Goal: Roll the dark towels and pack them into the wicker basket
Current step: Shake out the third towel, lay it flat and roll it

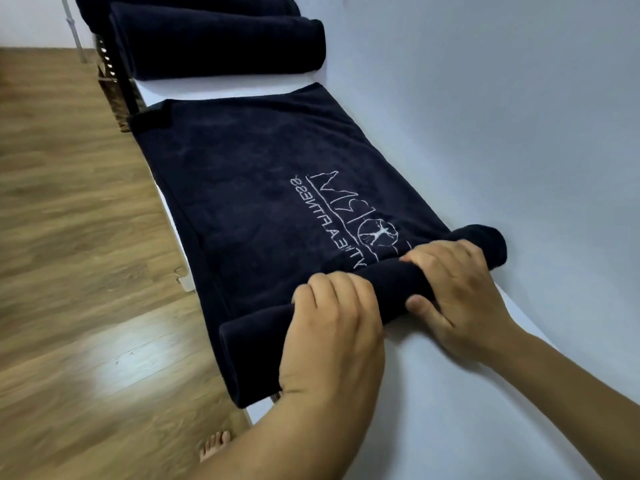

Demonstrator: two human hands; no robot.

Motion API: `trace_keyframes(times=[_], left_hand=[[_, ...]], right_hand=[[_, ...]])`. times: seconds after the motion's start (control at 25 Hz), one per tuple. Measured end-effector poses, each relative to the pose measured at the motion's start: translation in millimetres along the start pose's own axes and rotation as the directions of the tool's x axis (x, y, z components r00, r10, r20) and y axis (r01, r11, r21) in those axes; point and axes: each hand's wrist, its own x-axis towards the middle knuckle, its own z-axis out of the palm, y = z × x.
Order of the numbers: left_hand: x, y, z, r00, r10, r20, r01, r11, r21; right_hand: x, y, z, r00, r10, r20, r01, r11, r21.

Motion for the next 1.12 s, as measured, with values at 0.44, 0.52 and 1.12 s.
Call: trace_keyframes(times=[0.44,0.52,1.12], left_hand=[[3,4,26,1.000,-0.019,-0.003,0.019,0.993,0.120],[12,1,28,0.999,-0.009,-0.045,0.015,0.990,0.138],[12,0,30,0.968,-0.031,-0.249,0.078,0.981,0.180]], right_hand=[[64,8,-4,0.989,-0.039,0.143,0.034,0.999,0.031],[54,8,-6,0.999,-0.044,0.003,0.043,0.995,0.093],[87,29,-48,0.799,0.014,0.601,-0.347,0.827,0.442]])
